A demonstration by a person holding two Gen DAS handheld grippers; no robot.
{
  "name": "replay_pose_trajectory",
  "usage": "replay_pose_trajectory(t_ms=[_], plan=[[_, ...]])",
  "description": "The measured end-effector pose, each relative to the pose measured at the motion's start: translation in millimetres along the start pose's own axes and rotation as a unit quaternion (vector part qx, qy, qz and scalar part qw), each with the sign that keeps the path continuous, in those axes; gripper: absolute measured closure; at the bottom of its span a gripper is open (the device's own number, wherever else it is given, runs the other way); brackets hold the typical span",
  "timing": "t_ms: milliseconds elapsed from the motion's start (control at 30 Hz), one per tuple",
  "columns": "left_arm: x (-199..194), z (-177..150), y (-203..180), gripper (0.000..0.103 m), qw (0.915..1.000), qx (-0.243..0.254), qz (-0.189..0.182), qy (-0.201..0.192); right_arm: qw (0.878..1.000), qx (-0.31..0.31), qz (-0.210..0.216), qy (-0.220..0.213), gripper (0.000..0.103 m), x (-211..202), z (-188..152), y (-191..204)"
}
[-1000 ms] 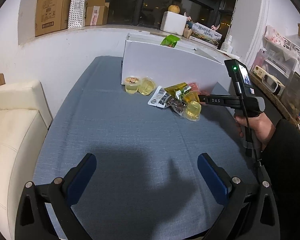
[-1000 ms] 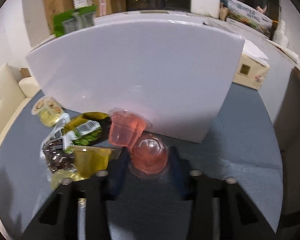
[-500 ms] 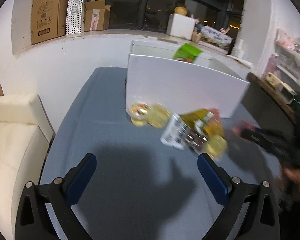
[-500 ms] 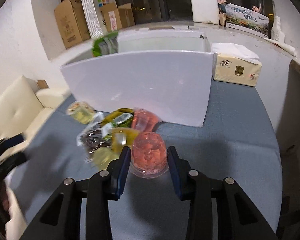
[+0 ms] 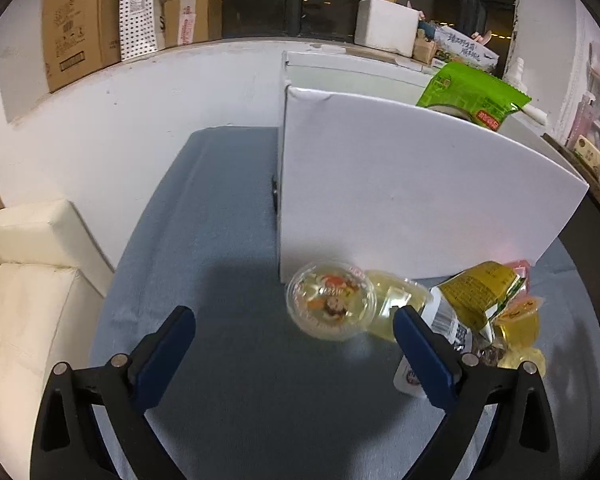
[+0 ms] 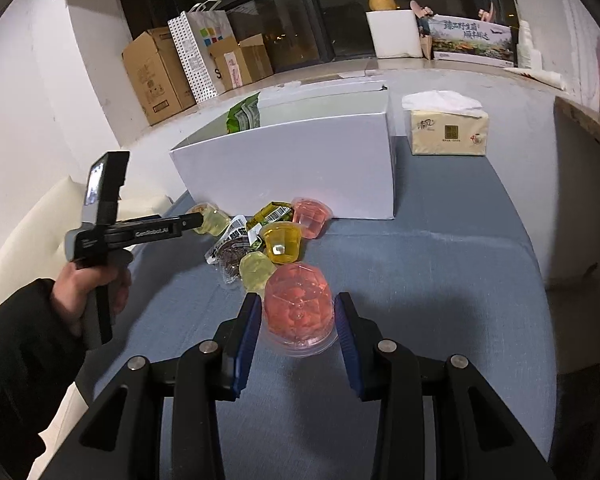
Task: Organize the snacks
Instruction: 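Grasp a pink jelly cup with right tool while left grasps a yellow jelly cup, then carry both jelly cups over the white box and open both tools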
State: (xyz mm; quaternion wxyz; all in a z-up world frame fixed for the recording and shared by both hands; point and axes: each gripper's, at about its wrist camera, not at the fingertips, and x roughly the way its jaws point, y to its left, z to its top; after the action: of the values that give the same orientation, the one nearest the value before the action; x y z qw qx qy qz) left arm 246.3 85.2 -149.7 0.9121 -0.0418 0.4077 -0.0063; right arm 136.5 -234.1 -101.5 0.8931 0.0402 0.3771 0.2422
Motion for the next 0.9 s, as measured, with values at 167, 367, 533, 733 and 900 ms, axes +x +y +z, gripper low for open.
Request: replay_pose_trajectory(t_ms=[167,367,533,733,900], plan=[[3,5,4,0.03,0.998,-0.001,-0.063,-0.004,1.0,0.006,0.003,-0.004,0.062,-2,2,1],[0,3,3,0.053,0.9954,0.017,-0.094,0.001,1.0,0.004,0.003,-0.004,0.062,-2,2,4],[-8,2,7,0.054,0.9941,0.021,-0.106,-0.005,1.0,0.003,0.005,0.0,0.062,0,0,9],[-53,-8,4,0.054,0.9919,0.042,-0.115,-0.033,1.0,-0.004,0.008,-0.002,0.062,1,1,17],[-96,-14,-12,0.054,0.9881,0.061,-0.126,-0.065,1.0,-0.005,0.014,-0.008,0.062,2,9,23]])
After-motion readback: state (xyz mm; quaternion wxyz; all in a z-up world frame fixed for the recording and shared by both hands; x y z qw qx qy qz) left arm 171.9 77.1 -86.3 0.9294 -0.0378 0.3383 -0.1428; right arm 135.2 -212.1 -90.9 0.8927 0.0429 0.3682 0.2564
